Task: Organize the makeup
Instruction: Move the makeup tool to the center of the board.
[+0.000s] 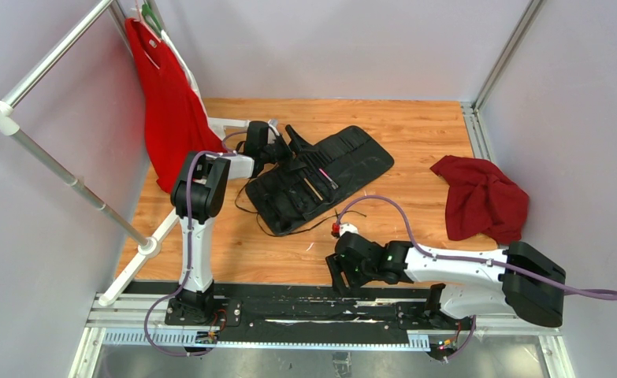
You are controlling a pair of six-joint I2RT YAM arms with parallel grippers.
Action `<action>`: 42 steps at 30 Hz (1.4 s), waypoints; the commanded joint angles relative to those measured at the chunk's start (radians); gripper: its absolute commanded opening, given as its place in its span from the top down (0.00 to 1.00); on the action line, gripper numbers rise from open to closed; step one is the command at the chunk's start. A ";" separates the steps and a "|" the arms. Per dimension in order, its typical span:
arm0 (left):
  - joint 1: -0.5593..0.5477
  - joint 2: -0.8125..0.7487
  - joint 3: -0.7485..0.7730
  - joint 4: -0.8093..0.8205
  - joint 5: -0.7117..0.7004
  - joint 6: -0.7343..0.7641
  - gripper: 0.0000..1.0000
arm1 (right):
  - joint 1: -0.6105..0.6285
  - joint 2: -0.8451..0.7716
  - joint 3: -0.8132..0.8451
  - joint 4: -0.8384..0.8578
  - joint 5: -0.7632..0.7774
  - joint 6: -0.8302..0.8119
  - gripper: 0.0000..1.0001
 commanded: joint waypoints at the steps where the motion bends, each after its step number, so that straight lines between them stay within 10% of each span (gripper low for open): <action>1: 0.014 -0.007 -0.030 -0.101 -0.015 0.029 0.02 | -0.028 0.018 -0.024 -0.019 0.034 -0.023 0.30; 42: 0.014 -0.001 -0.017 -0.114 -0.013 0.034 0.02 | -0.233 0.157 0.017 0.113 -0.014 -0.194 0.30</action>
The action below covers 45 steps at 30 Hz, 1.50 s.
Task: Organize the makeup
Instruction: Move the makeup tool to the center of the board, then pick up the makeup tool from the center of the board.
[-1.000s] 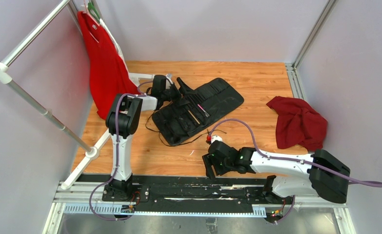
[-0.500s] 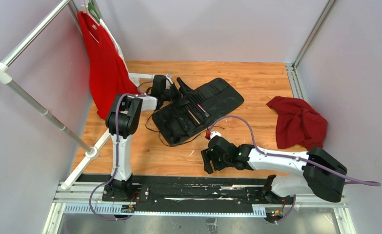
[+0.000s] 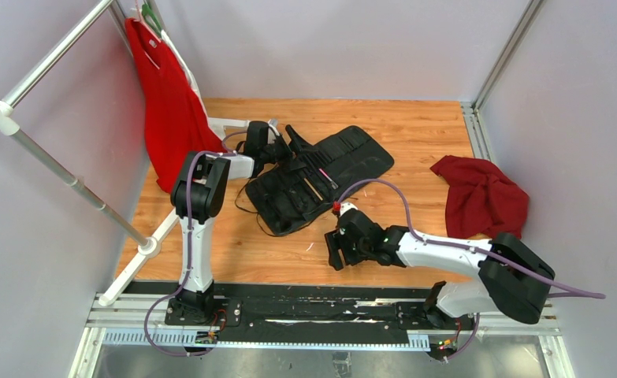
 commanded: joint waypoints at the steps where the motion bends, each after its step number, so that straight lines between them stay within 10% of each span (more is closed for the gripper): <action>1: 0.014 -0.003 -0.017 -0.114 -0.013 0.030 0.02 | -0.043 0.061 -0.012 -0.043 0.000 -0.046 0.30; 25: 0.014 0.000 -0.008 -0.127 -0.018 0.036 0.02 | -0.126 -0.142 0.197 -0.275 0.130 -0.193 0.31; 45: 0.014 0.011 -0.006 -0.126 -0.018 0.036 0.02 | -0.287 0.310 0.449 -0.090 0.108 -0.372 0.41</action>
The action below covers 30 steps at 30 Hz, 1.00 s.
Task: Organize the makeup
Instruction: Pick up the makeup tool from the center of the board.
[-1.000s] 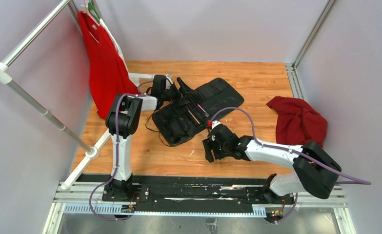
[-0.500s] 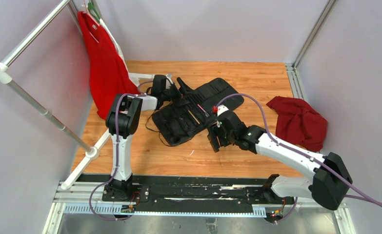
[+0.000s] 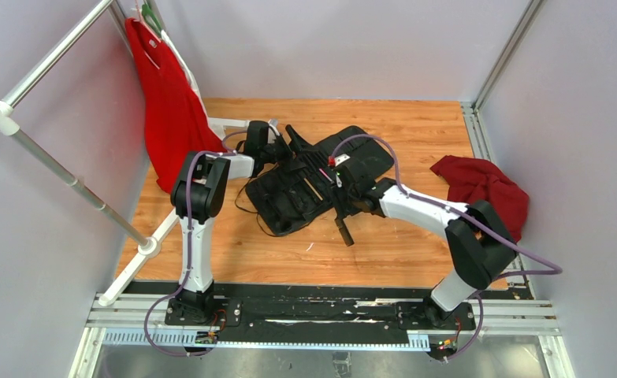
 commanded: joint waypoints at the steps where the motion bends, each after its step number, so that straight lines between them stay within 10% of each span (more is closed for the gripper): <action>1: 0.014 0.012 -0.012 -0.113 -0.017 0.032 0.02 | -0.026 0.057 0.057 0.054 -0.021 -0.037 0.42; 30: 0.014 0.022 -0.008 -0.111 -0.011 0.034 0.02 | -0.032 0.195 0.074 0.125 -0.087 -0.009 0.55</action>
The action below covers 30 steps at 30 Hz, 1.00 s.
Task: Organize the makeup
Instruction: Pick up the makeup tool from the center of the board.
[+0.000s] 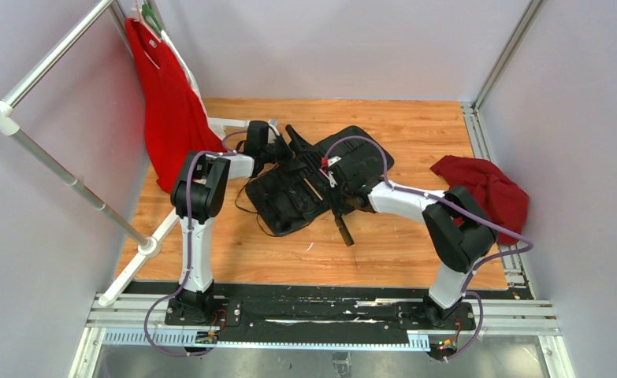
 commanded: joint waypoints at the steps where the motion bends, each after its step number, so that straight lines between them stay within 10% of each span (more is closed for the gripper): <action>1: 0.014 0.022 -0.008 -0.110 -0.011 0.035 0.02 | -0.011 0.024 0.019 0.022 -0.008 0.010 0.55; 30: 0.014 0.020 -0.016 -0.110 -0.017 0.036 0.02 | -0.011 0.026 -0.057 0.060 0.000 0.060 0.82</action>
